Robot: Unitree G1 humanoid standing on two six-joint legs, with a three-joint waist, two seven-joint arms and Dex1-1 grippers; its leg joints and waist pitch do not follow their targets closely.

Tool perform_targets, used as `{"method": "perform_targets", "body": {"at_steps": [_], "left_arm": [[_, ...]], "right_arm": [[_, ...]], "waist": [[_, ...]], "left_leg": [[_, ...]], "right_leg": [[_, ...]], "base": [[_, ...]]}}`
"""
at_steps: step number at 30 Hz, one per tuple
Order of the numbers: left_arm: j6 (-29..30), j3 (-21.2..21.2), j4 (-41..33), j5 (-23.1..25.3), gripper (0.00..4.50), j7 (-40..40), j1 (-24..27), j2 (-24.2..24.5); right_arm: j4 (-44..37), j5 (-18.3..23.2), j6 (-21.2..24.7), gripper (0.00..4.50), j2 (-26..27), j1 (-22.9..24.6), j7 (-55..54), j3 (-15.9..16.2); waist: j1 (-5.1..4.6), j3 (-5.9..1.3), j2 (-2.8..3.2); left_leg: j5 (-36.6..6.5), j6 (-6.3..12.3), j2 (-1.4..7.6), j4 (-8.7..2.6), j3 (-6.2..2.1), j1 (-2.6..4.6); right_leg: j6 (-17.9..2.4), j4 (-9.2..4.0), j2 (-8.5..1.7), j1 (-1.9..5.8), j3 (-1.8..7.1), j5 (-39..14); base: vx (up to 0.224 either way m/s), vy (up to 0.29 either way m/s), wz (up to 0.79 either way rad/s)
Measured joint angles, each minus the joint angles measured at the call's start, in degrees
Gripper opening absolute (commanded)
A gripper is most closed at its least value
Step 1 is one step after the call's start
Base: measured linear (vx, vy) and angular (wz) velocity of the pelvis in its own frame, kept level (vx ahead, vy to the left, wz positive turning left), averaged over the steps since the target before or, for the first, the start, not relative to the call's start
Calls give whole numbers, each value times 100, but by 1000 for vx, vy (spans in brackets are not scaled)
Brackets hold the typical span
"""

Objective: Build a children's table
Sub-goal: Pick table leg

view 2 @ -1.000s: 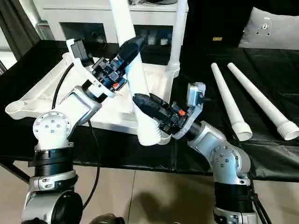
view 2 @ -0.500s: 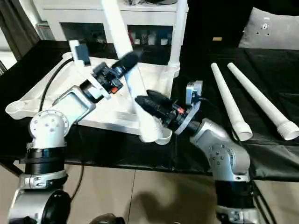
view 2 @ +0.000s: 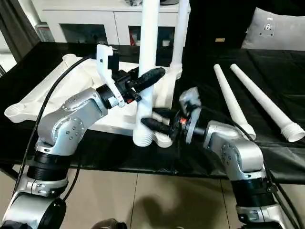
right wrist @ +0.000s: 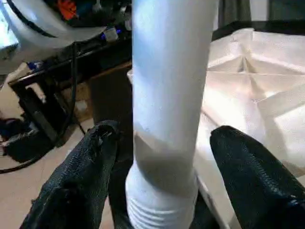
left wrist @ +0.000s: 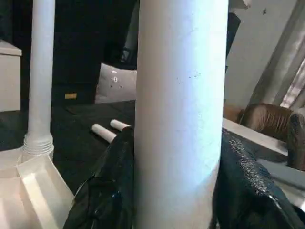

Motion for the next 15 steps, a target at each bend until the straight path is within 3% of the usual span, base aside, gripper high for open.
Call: {"method": "perform_targets", "body": {"at_steps": [7,15], "left_arm": [[-48,-146,-7,128,180,-8,0,-19],[-146,-242,-9,262,180,-2,-1,-109]], "right_arm": [[277,-138,-109,339,94,-168,-9,26],[428,-282,-222,339,332,-214,-64,288]], "waist": [[1,2,-3],[-1,2,-4]], "left_leg": [[2,2,3,16,0,1],[2,2,4,22,0,1]], "right_leg": [[0,26,0,-3,1,0],[0,31,-1,-4,2,0]], "base": [[0,0,0],[0,0,0]]}}
